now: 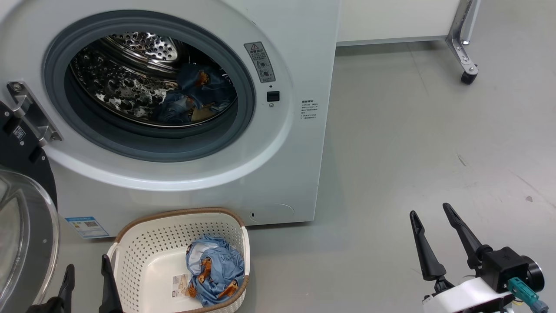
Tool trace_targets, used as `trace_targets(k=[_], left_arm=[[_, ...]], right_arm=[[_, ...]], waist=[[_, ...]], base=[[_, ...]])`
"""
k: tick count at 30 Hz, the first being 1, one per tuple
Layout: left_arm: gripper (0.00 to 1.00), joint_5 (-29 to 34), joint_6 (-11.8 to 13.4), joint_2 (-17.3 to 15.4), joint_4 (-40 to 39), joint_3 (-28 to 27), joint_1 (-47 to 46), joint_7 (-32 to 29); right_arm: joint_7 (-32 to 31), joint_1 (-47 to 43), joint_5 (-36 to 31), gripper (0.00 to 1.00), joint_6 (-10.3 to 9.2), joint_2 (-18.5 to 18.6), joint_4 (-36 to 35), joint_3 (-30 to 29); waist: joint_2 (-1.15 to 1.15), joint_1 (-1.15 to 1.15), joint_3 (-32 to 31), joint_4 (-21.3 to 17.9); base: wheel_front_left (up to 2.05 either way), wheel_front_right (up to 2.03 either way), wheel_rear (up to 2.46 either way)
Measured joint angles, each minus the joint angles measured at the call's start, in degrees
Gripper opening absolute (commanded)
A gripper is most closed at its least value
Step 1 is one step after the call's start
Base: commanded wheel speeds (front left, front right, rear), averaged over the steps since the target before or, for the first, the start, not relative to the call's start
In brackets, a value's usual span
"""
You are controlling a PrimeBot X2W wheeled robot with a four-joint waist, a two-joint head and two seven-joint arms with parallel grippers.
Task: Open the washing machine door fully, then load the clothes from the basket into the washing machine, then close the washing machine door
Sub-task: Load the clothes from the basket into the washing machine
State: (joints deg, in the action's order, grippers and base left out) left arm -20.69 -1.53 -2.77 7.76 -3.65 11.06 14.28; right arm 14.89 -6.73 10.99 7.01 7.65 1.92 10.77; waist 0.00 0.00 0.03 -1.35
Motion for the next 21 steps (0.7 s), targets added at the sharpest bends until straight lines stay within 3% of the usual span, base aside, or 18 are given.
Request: trace_targets(k=[8, 21], left_arm=[[1.00, -0.16, -2.52, 0.02, -1.46, -2.24, 2.18, 0.00], [1.00, -0.51, -4.02, 0.03, -3.98, -3.19, 2.16, 0.00]], right_arm=[[0.00, -0.83, 0.01, 1.00, 0.00, -0.10, -1.20, 0.21], [0.00, -0.12, 0.01, 1.00, 0.00, -0.43, -1.90, 0.35]], waist=[[0.00, 0.00, 1.16, -0.08], [0.00, 0.00, 4.46, -0.84]], base=[[0.00, 0.00, 0.00], [0.00, 0.00, 0.00]])
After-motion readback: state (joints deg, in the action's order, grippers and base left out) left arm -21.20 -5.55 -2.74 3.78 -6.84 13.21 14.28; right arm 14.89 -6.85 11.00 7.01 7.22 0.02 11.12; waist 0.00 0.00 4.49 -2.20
